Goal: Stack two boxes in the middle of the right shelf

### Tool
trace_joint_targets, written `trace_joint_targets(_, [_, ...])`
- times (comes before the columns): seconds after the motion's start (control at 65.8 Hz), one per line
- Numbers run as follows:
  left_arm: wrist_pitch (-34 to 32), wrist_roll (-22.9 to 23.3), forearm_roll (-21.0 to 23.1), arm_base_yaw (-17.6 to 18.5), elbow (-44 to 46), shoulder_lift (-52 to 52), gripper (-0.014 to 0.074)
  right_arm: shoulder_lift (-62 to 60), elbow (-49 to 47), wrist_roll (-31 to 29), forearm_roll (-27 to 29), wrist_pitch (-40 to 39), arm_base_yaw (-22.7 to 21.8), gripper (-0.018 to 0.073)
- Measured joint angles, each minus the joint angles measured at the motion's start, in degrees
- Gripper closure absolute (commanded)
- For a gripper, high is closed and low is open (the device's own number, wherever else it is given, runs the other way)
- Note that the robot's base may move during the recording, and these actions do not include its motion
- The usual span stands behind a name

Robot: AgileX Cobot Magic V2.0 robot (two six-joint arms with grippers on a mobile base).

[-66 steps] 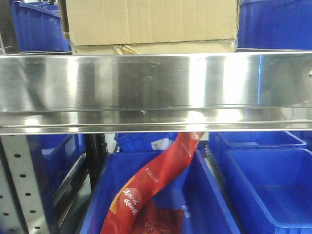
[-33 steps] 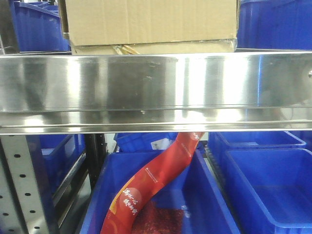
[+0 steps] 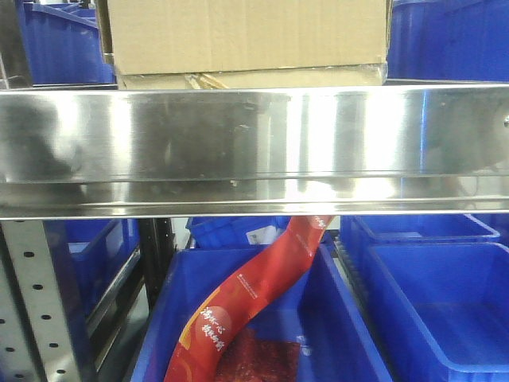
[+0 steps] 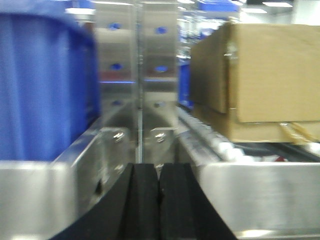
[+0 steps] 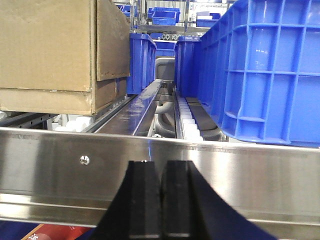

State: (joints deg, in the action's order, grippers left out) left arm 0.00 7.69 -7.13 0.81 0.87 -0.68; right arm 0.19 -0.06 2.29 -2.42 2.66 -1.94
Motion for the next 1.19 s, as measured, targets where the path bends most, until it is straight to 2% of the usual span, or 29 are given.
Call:
trace_joint_targets(0.198, [0.0, -0.1, 1.9, -0.8, -1.0, 0.4, 0.0707, 0.0, 0.0, -0.1, 0.0, 0.0, 0.0, 0.0721])
trace_joint_targets(0.411, [-0.5, -1.7, 2.0, -0.8, -1.0, 0.4, 0.0707, 0.0, 0.0, -0.1, 0.0, 0.0, 0.0, 0.0721])
trace_joint_targets(1.186, [-0.7, -1.8, 2.0, -0.8, -1.0, 0.4, 0.0707, 0.0, 0.0, -0.1, 0.0, -0.1, 0.0, 0.0721])
